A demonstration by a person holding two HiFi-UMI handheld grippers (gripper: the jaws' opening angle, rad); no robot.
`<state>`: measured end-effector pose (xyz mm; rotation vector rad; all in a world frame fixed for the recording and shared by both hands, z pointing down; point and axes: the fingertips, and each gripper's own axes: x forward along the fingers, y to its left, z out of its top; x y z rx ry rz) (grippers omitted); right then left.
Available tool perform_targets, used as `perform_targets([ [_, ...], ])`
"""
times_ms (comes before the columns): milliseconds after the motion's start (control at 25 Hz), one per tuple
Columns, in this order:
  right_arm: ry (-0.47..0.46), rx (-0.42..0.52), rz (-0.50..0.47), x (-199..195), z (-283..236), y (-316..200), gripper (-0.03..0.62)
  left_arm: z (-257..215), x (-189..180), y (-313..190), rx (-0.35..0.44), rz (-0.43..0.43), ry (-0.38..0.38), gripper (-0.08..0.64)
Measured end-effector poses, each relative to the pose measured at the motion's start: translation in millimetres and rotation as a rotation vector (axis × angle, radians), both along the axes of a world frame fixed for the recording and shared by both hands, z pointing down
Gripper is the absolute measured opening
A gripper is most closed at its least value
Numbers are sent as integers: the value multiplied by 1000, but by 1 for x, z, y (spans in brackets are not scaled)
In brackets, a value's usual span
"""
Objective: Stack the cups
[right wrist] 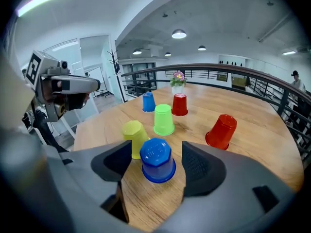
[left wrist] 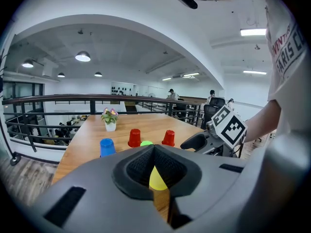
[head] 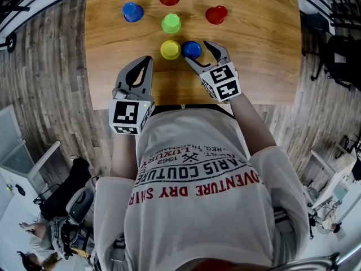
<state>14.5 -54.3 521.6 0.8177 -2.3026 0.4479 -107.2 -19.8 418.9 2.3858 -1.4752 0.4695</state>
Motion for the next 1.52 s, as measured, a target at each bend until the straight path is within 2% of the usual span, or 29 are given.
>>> perform_targets([
  [160,-32,44,-12,-1,-25,-16,319,-3,-1,-4,8,-4,7,14],
  [320,-29,46,-32,-7,-34,-39,319,-7,-4,-11,23,-16,9,14],
  [640,31,28,-142,-40,-26,-66,319,-17,-9,-22,53,-27,35,14],
  [960,89,-47,-240,-75,1,-81,319,-11,-25,-33,39,-58,38,14],
  [1200,135,-56,-294,-84,16,-88,316,-8,-35,-38,31,-95,36,14],
  [1240,139,-61,-294,-86,16,-88,310,-7,-36,-38,28,-100,36,14],
  [1320,150,-56,-290,-87,16,-89,250,-5,-39,-38,23,-107,36,14],
  [1520,149,-27,-300,-87,15,-91,249,-4,-44,-38,23,-113,35,14],
])
